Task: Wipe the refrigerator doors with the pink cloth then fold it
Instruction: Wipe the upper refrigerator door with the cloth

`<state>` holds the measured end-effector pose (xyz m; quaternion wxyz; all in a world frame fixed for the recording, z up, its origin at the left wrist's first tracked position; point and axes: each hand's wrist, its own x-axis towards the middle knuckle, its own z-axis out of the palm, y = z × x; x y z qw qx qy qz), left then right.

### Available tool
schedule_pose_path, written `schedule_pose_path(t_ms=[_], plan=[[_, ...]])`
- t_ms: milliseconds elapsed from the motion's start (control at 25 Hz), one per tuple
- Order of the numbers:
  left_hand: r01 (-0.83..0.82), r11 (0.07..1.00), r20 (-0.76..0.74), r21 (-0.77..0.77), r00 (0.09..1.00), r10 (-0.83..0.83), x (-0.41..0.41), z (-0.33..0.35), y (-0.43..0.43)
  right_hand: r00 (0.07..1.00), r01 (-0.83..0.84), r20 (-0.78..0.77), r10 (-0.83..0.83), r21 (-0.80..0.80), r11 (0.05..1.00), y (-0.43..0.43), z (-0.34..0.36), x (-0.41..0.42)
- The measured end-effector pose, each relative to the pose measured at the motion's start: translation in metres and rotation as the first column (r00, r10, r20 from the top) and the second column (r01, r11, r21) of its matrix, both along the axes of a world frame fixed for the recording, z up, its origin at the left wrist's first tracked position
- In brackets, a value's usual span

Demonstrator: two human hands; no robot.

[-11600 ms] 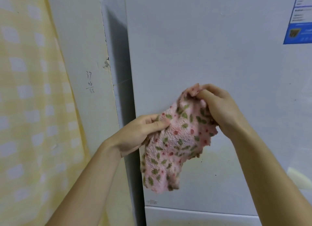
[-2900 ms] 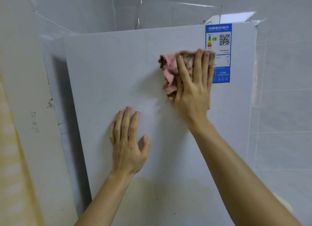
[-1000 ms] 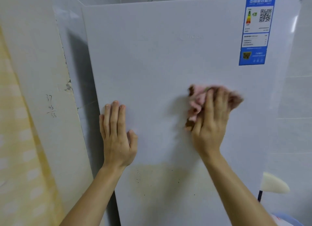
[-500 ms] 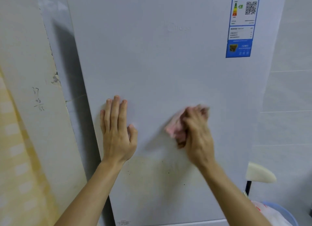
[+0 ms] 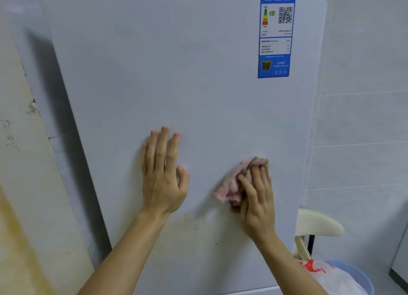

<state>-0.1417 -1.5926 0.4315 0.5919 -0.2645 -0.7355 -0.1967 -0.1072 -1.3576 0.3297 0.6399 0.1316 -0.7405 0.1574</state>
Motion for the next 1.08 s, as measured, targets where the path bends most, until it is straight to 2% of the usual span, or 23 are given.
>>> schedule_pose_path(t_ms=[80, 200, 360, 440, 520, 640, 720, 800, 880, 960, 1080], plan=[[-0.003, 1.000, 0.001, -0.001, 1.000, 0.003, 0.002, 0.000, 0.013, 0.996, 0.048, 0.066, -0.055, 0.112, 0.993, 0.017, -0.009, 0.006], [0.003, 1.000, -0.008, -0.007, 1.000, -0.003, 0.006, 0.000, 0.032, 0.998, 0.051, 0.032, -0.057, 0.170, 0.984, 0.039, 0.044, 0.009], [-0.016, 1.000, -0.002, 0.017, 1.000, 0.016, 0.007, 0.004, 0.049, 0.997, -0.040, -0.061, 0.037, -0.036, 0.999, 0.055, 0.180, 0.003], [-0.025, 1.000, -0.007, 0.017, 1.000, 0.026, 0.008, 0.007, 0.056, 0.995, -0.049, -0.094, 0.037, -0.128, 0.991, 0.057, 0.214, -0.003], [-0.033, 0.999, -0.005, 0.011, 0.999, 0.033, 0.008, 0.009, 0.060, 0.994, -0.009, -0.113, -0.006, -0.137, 0.990, 0.059, 0.207, -0.006], [-0.051, 0.999, -0.007, 0.013, 0.999, 0.051, 0.007, 0.009, 0.065, 0.993, 0.027, -0.108, -0.041, -0.130, 0.991, 0.064, 0.138, -0.001], [-0.064, 0.998, -0.019, 0.023, 0.998, 0.065, 0.005, 0.008, 0.065, 0.999, 0.035, -0.025, -0.039, -0.139, 0.990, 0.062, 0.064, 0.006], [-0.075, 0.997, -0.031, 0.034, 0.997, 0.076, 0.004, 0.007, 0.067, 0.995, 0.036, 0.097, -0.028, -0.084, 0.996, 0.062, -0.008, 0.018], [-0.083, 0.996, -0.032, 0.037, 0.996, 0.084, 0.003, 0.006, 0.069, 0.984, 0.053, 0.170, -0.048, -0.028, 0.998, 0.068, -0.045, 0.022], [-0.084, 0.996, -0.027, 0.037, 0.996, 0.085, 0.003, 0.006, 0.068, 0.981, 0.069, 0.179, -0.067, -0.005, 0.998, 0.073, -0.034, 0.020], [-0.069, 0.997, -0.015, 0.027, 0.997, 0.070, 0.004, 0.007, 0.066, 0.994, 0.049, 0.096, -0.051, 0.021, 0.999, 0.071, 0.036, 0.015]])
